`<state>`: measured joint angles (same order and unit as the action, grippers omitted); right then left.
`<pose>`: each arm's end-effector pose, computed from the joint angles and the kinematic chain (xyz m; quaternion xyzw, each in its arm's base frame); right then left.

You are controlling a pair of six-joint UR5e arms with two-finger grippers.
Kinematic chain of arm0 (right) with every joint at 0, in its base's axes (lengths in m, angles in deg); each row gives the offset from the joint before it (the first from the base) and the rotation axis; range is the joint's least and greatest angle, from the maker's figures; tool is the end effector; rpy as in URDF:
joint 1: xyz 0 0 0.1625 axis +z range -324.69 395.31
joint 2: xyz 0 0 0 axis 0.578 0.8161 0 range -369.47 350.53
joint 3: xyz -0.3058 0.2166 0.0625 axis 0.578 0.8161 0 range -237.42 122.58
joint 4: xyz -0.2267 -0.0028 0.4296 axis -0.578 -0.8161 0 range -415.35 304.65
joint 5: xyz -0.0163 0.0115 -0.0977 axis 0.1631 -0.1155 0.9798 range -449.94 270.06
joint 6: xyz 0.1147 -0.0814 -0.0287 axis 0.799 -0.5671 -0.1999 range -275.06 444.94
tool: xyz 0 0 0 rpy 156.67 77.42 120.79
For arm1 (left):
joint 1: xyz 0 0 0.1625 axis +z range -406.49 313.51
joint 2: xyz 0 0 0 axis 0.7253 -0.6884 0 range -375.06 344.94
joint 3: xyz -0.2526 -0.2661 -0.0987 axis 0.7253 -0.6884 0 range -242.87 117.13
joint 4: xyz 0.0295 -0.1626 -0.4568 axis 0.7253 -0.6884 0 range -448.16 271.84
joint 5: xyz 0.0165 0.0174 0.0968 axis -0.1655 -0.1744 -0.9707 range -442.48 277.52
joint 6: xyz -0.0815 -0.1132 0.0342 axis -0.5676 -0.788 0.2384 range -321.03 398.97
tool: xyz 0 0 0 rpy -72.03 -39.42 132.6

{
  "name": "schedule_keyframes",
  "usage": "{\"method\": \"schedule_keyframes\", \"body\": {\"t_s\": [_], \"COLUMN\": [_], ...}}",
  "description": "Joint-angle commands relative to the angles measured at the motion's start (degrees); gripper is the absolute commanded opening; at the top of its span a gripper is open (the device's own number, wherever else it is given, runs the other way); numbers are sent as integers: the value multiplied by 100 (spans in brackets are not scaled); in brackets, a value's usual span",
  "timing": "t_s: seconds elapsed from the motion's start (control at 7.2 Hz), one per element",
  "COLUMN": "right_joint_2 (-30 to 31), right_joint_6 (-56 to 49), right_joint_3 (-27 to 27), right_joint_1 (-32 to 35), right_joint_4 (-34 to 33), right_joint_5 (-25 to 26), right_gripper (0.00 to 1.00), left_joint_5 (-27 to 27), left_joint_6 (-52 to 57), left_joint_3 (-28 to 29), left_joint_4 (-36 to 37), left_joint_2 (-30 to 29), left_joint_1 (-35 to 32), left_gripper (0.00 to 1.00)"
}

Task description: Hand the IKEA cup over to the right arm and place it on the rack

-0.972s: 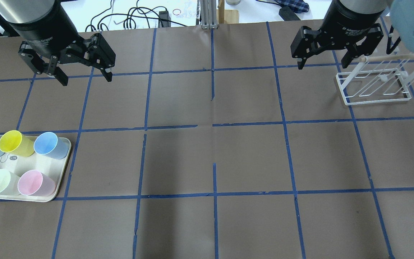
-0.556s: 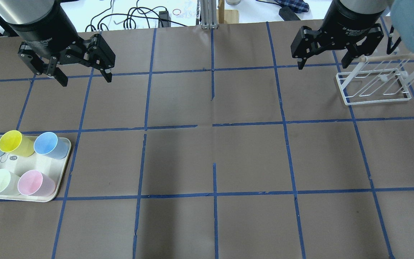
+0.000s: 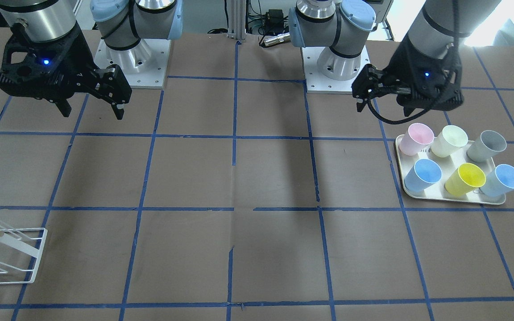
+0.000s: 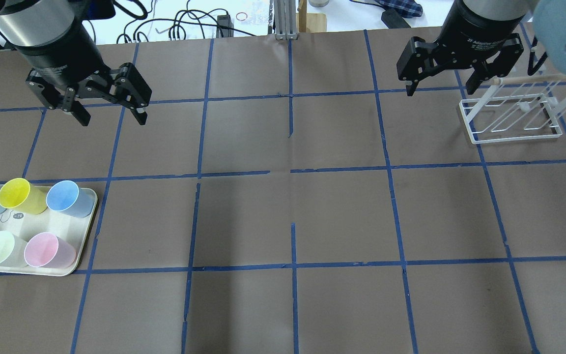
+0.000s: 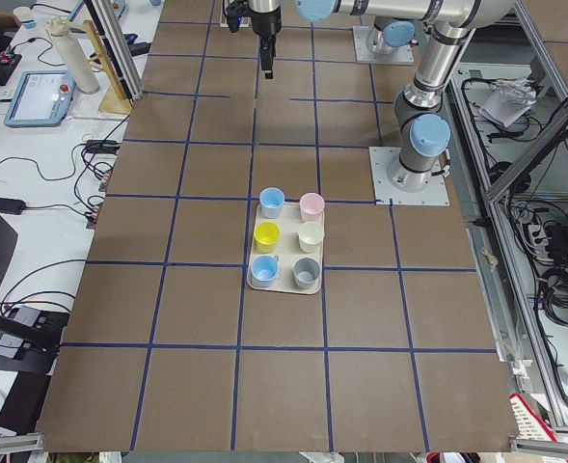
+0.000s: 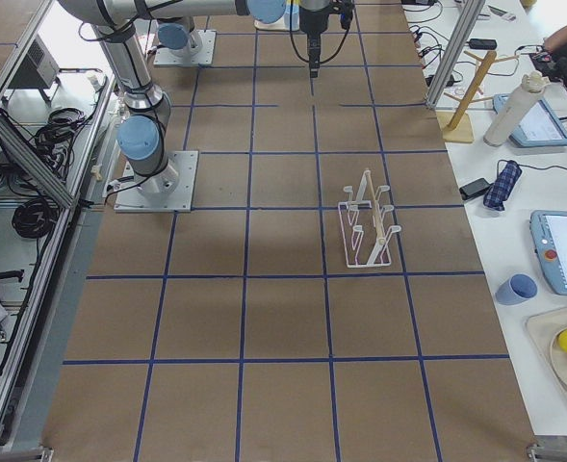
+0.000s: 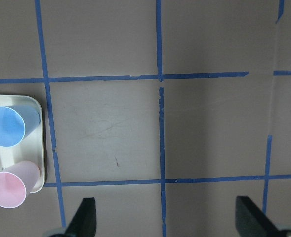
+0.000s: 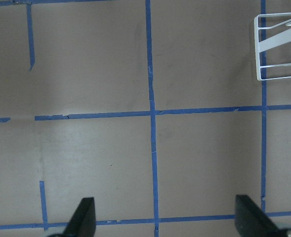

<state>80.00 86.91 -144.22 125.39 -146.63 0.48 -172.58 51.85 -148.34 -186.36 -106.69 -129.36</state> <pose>0.1331 -0.5793 0.4278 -0.0166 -0.9993 0.0345 0.0031 -0.0620 -0.5755 0.4138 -0.0500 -0.9977 -0.0457 0.0072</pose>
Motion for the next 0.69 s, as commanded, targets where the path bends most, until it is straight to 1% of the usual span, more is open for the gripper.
{"method": "schedule_keyframes", "body": {"t_s": [0.0, 0.14, 0.28, 0.56], "right_joint_2": [0, 0, 0, 0], "right_joint_6": [-4, -4, 5, 5], "right_joint_3": [-4, -4, -4, -4], "right_joint_1": [-17, -9, 0, -8], "right_joint_4": [-22, -22, -31, -22], "right_joint_5": [2, 2, 2, 11], "right_gripper": [100, 100, 100, 100], "left_joint_5": [9, 1, -26, 9], "left_joint_6": [1639, 2422, 3039, 4348], "left_joint_3": [-276, -634, -977, -1340], "left_joint_4": [578, 1314, 1879, 2898], "left_joint_2": [-397, -574, -688, -1065], "left_joint_1": [953, 1296, 1673, 2053], "left_gripper": [100, 100, 100, 100]}}
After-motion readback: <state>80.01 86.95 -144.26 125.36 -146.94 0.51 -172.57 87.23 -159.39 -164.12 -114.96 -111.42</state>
